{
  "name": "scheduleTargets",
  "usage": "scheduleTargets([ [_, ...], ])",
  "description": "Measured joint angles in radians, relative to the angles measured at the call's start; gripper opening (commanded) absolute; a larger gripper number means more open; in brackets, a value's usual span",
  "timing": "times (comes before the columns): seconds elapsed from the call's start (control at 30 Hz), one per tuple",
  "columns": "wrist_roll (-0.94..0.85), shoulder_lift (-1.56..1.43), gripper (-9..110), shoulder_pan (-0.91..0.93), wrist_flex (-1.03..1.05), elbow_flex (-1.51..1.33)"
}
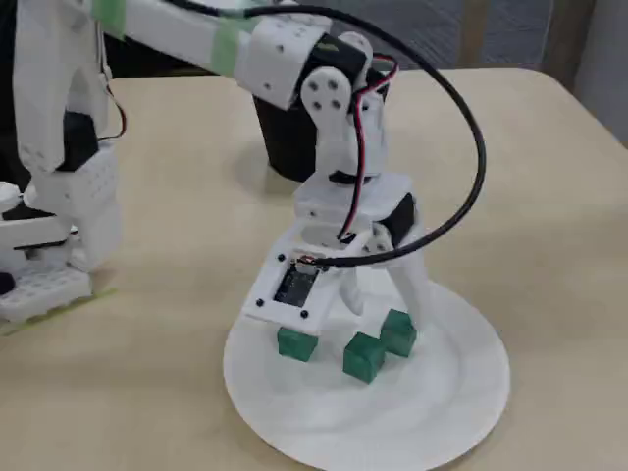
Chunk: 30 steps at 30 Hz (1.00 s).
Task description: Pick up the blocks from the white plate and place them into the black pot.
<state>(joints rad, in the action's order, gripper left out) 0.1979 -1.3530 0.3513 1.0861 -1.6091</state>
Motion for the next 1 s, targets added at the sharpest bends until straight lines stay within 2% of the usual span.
scheduleTargets([
  [0.23, 0.006, 0.057, 20, -0.003, -0.060, 0.002],
  [0.3, 0.006, 0.063, 15, -0.003, -0.080, 0.005],
  [0.43, 0.008, 0.074, -2, 0.005, -0.133, 0.006],
  [0.8, 0.014, 0.069, -2, 0.025, -0.155, 0.035],
  [1.0, 0.014, -0.043, -2, -0.006, -0.155, 0.035],
])
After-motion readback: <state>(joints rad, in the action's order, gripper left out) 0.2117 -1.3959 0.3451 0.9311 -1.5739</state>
